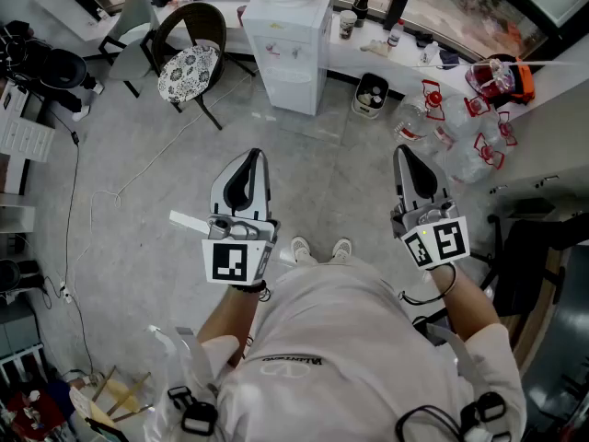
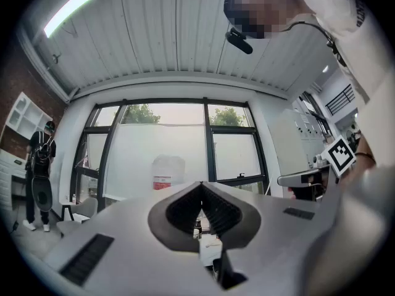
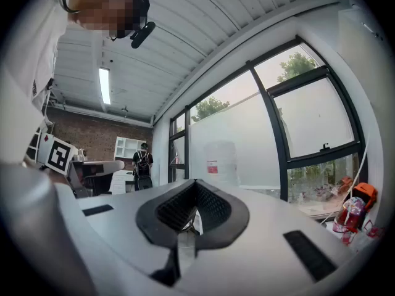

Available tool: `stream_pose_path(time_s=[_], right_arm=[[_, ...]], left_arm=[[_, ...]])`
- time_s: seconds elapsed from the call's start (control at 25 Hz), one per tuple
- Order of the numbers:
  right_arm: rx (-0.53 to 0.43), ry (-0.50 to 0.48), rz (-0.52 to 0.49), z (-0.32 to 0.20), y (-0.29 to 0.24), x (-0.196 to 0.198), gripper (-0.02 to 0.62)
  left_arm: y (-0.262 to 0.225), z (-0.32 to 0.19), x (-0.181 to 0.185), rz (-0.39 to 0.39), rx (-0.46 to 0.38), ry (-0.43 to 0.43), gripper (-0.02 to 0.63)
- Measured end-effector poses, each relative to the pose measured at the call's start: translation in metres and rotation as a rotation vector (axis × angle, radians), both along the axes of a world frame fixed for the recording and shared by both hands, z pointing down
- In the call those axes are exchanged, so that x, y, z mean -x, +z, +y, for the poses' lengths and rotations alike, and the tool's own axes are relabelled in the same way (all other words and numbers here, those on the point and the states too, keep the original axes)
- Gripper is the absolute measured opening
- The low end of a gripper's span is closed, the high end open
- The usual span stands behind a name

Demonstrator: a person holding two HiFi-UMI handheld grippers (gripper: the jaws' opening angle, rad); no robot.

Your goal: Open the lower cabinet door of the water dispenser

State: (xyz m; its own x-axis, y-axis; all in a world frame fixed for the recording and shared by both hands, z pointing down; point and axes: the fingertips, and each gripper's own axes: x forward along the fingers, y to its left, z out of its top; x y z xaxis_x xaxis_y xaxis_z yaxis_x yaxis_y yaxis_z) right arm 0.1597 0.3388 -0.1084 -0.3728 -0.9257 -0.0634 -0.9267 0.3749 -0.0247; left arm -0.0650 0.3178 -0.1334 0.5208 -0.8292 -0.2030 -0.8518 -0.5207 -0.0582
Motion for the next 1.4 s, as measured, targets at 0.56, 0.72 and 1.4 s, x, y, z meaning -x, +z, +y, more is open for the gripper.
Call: stream_pose_path(time_s=[0.56, 0.72, 1.4], right_arm=[[-0.026, -0.013, -0.008, -0.007, -0.006, 0.054, 0.015], [-0.016, -0.032, -0.004, -0.018, -0.004, 0.069, 0.016], [0.010, -0.114, -0.024, -0.131, 0.013, 0.039, 0.017]], left_arm=[[0.004, -0.009, 0.044, 0.004, -0.001, 0.040, 0.003], [0.009, -0.018, 0.054, 0.002, 0.013, 0.040, 0.003], [0.009, -0.121, 0.007, -0.032, 0.037, 0.012, 0.003]])
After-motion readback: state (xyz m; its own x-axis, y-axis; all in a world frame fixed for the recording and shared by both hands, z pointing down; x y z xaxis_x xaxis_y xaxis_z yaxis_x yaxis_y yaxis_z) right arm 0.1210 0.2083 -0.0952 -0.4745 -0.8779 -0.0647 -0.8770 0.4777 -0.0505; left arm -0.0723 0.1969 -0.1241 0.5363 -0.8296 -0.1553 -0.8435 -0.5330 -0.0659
